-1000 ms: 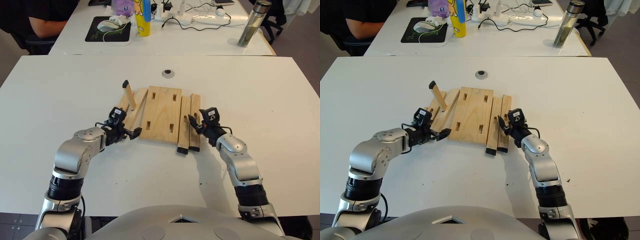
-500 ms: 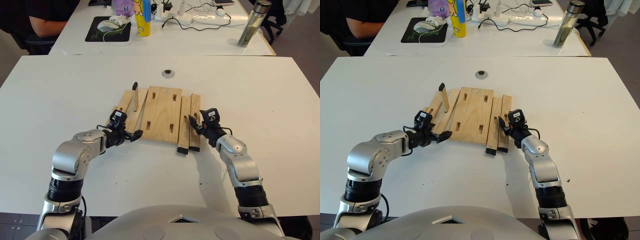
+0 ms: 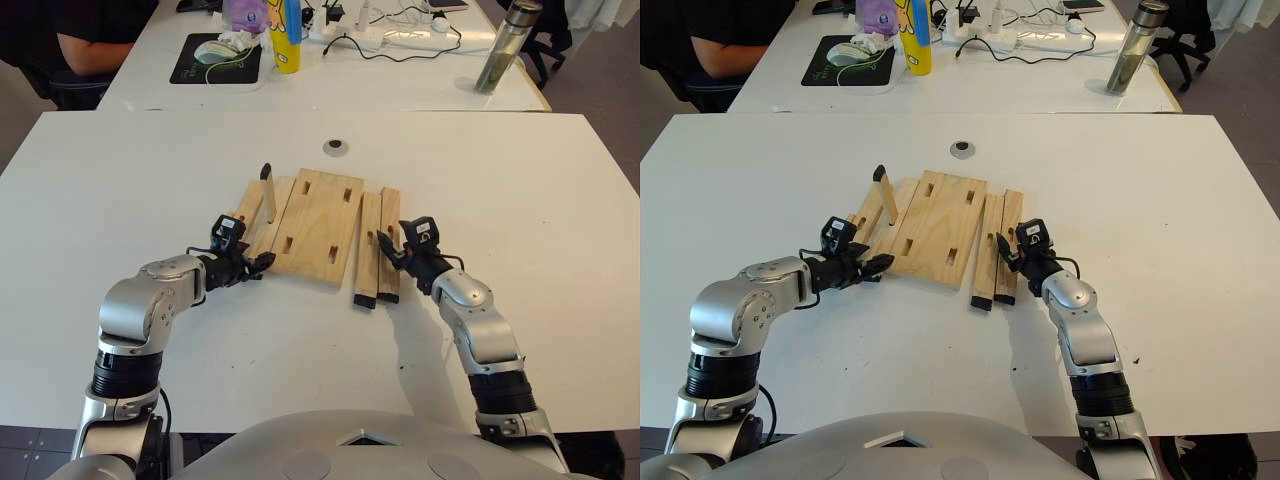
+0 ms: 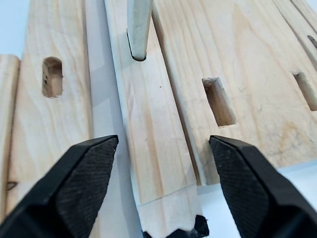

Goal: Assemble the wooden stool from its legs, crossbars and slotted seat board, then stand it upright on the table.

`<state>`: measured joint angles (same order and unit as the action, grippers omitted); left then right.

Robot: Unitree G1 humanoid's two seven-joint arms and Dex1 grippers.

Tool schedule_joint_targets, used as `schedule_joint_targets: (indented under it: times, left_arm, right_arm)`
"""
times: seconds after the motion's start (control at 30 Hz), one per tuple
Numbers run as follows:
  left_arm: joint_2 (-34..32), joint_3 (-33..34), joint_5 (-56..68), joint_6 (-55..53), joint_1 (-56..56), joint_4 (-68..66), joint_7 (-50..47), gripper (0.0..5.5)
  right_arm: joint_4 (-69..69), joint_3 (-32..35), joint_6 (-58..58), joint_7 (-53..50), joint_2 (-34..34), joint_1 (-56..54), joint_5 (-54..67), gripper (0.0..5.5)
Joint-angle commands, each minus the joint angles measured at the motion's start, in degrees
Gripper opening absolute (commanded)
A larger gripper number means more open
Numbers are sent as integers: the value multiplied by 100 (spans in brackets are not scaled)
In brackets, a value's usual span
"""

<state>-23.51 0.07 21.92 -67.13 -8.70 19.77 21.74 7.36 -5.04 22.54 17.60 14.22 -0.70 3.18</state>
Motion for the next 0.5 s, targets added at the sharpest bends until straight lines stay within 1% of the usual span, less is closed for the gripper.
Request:
schedule_joint_targets:
  times: [0.03,0.23,0.33,0.5]
  left_arm:
    - [-135,-133,-47,-162,116,-135,-4,346]
    - [-330,-701,-144,47,417,-10,104,346]
    - [-444,-864,-187,177,468,60,156,346]
    - [-420,-710,-118,333,332,75,187,346]
  right_arm:
    - [-9,-45,12,-8,-25,-12,-30,258]
    - [-54,-50,0,19,-10,-110,-19,258]
    - [-69,-51,-22,27,1,-97,-21,258]
    - [-159,-63,-74,41,4,-79,-29,258]
